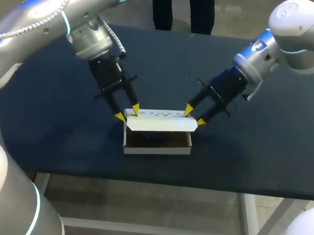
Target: Assemble the packaging by folding the flat box into shape, placing the metal phone stand inside, and closing the box properly
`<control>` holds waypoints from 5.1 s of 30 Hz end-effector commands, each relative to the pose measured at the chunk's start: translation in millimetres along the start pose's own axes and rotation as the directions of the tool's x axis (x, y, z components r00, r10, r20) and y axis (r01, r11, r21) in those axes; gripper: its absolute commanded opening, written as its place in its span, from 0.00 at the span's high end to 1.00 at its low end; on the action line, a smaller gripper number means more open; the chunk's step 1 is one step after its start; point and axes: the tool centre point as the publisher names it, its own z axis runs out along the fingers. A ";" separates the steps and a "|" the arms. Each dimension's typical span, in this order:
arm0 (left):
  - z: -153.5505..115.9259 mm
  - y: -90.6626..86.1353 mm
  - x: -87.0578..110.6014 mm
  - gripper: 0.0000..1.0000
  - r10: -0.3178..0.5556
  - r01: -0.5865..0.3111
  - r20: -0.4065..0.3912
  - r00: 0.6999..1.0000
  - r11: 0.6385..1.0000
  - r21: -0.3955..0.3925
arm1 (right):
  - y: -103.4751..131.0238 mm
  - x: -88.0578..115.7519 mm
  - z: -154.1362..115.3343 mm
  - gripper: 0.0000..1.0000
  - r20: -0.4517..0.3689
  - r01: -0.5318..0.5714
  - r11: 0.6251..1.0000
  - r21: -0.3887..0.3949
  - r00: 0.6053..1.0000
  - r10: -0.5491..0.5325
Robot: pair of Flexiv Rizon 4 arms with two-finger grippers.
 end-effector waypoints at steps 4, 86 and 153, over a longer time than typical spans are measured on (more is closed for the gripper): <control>1.3 -7.7 7.6 0.58 0.002 -0.002 0.006 1.000 0.997 -0.073 | 3.5 7.2 1.0 0.60 0.008 -0.005 1.000 0.021 1.000 0.005; -13.8 -31.8 26.3 0.63 -0.078 0.064 -0.059 0.995 0.974 -0.217 | 21.4 38.9 0.7 0.60 0.042 -0.071 0.994 0.087 0.997 0.068; 17.3 -20.8 0.5 0.64 -0.065 0.057 -0.059 0.996 0.989 -0.136 | 16.6 1.7 19.2 0.57 0.059 -0.068 0.994 0.088 0.996 0.063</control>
